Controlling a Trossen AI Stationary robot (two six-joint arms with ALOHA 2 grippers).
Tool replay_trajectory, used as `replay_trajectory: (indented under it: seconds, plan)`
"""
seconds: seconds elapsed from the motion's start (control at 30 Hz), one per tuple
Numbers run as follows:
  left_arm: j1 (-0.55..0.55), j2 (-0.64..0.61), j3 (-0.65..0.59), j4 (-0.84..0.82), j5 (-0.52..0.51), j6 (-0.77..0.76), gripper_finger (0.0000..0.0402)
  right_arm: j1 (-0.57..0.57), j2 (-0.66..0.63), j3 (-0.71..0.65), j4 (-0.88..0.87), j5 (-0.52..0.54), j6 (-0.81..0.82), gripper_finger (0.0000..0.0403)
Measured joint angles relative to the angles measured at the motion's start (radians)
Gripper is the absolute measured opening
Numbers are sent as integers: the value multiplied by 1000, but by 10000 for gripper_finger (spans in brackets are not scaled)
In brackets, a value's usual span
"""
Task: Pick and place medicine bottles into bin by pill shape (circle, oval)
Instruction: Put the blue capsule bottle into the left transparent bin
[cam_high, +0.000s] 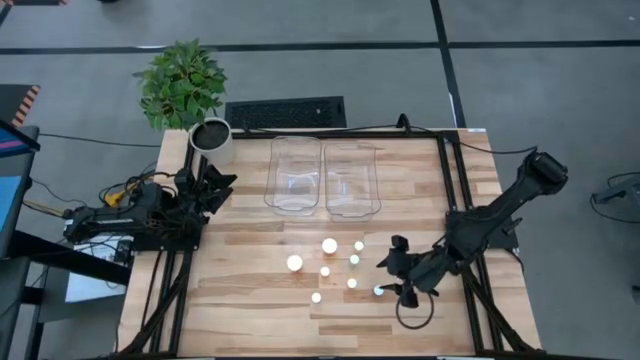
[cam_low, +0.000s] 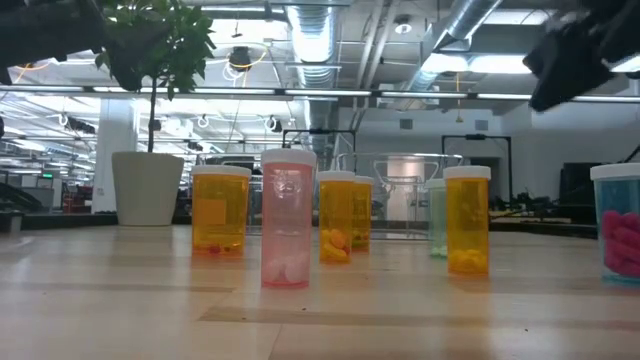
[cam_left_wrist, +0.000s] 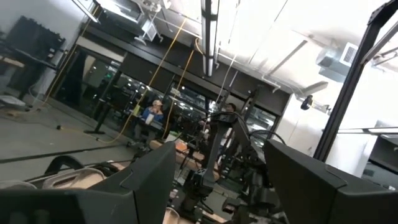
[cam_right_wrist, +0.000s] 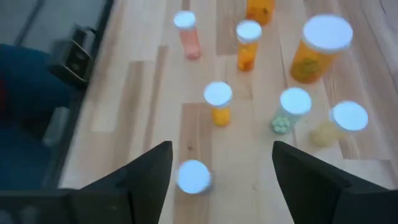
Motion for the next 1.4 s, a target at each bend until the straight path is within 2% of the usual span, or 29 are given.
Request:
replay_trajectory:
  seconds: [0.2,0.6,1.4]
  plan:
    - [0,0,0,-16,-20,0,240,0,93,1,24,-1,35,284]
    - [0,0,0,-17,-20,-6,240,15,191,0,73,-44,100,283]
    - [0,0,0,-17,-21,1,240,26,194,0,78,-46,107,283]
